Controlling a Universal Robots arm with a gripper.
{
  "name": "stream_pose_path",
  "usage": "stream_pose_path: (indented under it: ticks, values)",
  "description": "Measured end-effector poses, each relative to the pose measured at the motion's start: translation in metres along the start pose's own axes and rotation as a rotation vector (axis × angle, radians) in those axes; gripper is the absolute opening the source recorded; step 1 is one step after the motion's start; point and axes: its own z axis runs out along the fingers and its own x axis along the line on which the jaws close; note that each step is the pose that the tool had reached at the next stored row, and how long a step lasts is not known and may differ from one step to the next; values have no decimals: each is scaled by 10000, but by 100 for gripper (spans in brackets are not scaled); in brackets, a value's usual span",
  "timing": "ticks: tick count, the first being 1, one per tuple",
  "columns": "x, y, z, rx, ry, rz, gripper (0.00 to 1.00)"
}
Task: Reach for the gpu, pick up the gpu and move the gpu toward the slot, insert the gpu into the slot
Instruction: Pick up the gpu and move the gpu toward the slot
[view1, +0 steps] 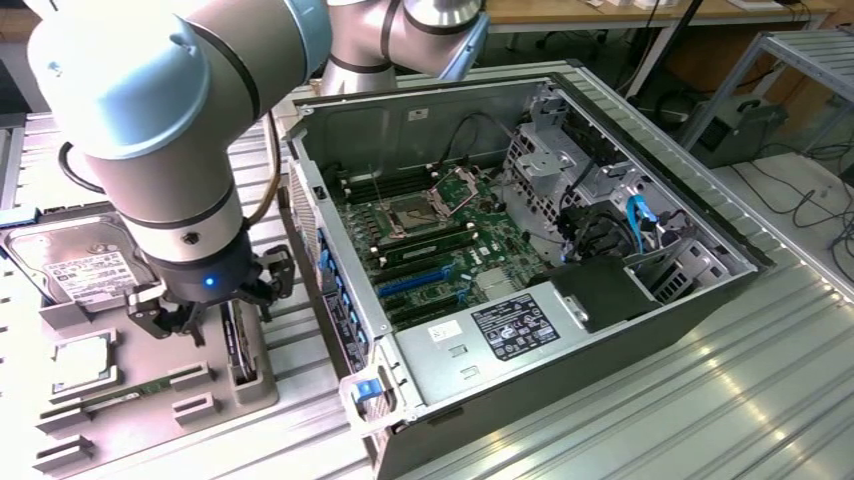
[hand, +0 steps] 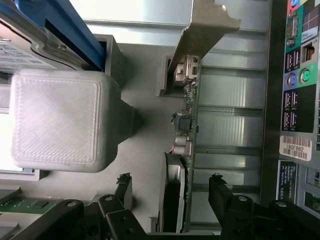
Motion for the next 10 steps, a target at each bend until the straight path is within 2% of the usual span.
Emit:
stream_pose_path:
  ticks: [7,10]
  values:
    - [-1,5,19,7,0,2,73]
    - [-3,15,4,91,-2,129,73]
